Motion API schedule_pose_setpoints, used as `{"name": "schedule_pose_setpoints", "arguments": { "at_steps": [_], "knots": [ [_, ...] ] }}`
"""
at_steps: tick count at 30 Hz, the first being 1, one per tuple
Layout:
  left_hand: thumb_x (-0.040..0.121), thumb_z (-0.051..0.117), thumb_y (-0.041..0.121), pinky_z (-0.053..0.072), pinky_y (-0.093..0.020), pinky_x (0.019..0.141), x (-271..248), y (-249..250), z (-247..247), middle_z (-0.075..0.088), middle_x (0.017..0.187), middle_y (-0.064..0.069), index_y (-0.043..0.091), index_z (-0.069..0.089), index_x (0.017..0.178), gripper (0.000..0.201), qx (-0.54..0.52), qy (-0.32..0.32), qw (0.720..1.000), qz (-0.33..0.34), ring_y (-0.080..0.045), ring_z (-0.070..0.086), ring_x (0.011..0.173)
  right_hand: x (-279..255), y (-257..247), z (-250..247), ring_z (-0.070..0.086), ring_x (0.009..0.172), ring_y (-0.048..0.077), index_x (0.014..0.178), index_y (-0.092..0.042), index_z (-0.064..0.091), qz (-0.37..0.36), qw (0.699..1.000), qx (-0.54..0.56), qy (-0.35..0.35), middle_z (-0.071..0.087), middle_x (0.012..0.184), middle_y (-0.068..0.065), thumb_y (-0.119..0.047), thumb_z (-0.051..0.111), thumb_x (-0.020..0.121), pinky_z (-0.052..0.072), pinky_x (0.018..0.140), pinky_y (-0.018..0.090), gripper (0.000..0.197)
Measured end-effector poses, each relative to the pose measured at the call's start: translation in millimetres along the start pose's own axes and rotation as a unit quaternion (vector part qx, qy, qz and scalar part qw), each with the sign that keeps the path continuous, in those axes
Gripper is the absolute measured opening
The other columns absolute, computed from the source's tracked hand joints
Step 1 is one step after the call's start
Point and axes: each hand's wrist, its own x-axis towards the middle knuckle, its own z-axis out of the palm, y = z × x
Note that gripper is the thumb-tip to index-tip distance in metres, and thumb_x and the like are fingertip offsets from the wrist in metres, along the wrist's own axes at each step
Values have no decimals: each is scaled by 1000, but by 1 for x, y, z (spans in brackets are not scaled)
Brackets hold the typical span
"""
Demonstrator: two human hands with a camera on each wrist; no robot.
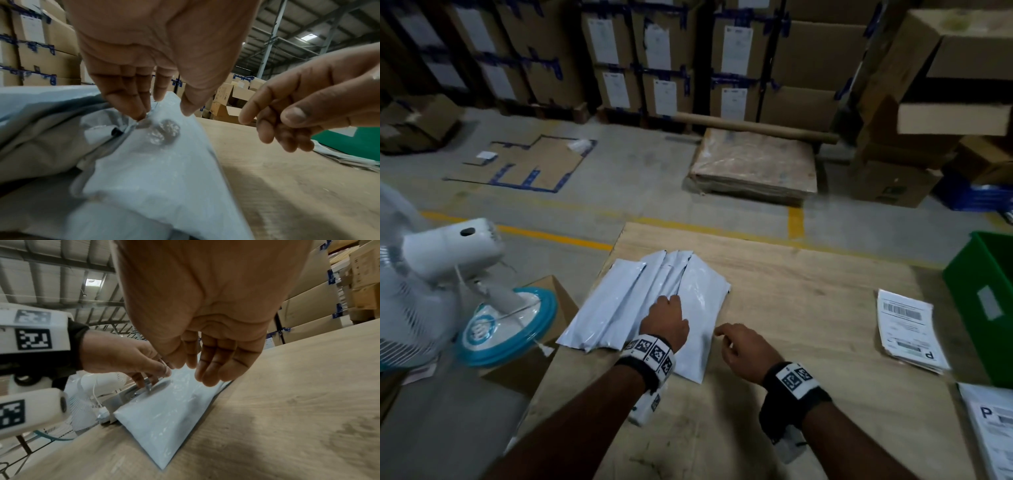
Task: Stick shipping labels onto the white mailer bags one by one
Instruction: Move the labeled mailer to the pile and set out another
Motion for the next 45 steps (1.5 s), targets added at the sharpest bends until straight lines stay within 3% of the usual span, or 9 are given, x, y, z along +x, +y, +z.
{"name": "schedule_pose_setpoints", "arguments": {
  "at_steps": [6,12,19,26,33,37,45],
  "knots": [
    [92,53,37,48,-43,91,7,-4,-3,50,129,-11,14,39,127,44,-19,2,999,-37,-31,53,118,10,-1,10,57,102,21,132,-21,48,5,1000,1,1,57,118,6,-20,45,93,40,85,24,39],
    [95,50,32,48,-40,88,12,-5,-1,56,123,-10,12,44,120,33,-17,-6,999,-31,-29,57,113,12,0,11,57,102,19,131,-23,49,6,1000,8,3,57,120,4,-21,46,93,43,88,27,38],
    [94,47,36,50,-36,82,17,-4,-1,60,112,-6,14,52,109,26,-31,-17,999,-39,-26,61,101,9,4,6,56,101,17,129,-21,50,2,1000,3,9,57,117,3,-20,45,94,37,82,19,36],
    [94,49,32,49,-34,84,22,-4,2,61,116,-8,13,53,110,25,-36,-31,998,-41,-26,61,105,8,4,5,56,102,19,127,-20,52,6,1000,-5,2,57,117,4,-20,45,94,42,85,25,35],
    [93,48,30,52,-38,82,26,-9,-8,54,108,-8,17,52,101,15,-54,8,998,12,-29,59,95,7,6,1,57,99,21,124,-18,53,8,1000,-11,-1,56,116,6,-20,45,93,44,86,30,32],
    [93,52,28,50,-37,76,25,-11,-14,56,91,-4,21,44,87,12,-104,17,993,54,-26,58,84,6,12,0,57,96,21,124,-18,52,20,1000,-8,-4,56,115,7,-19,46,92,45,86,30,33],
    [90,59,21,43,-30,70,15,8,-19,57,79,2,20,48,86,12,-230,2,967,108,-20,56,77,-26,47,-23,58,98,17,131,-18,45,88,994,43,52,54,123,5,-20,54,91,47,88,29,41]
  ]
}}
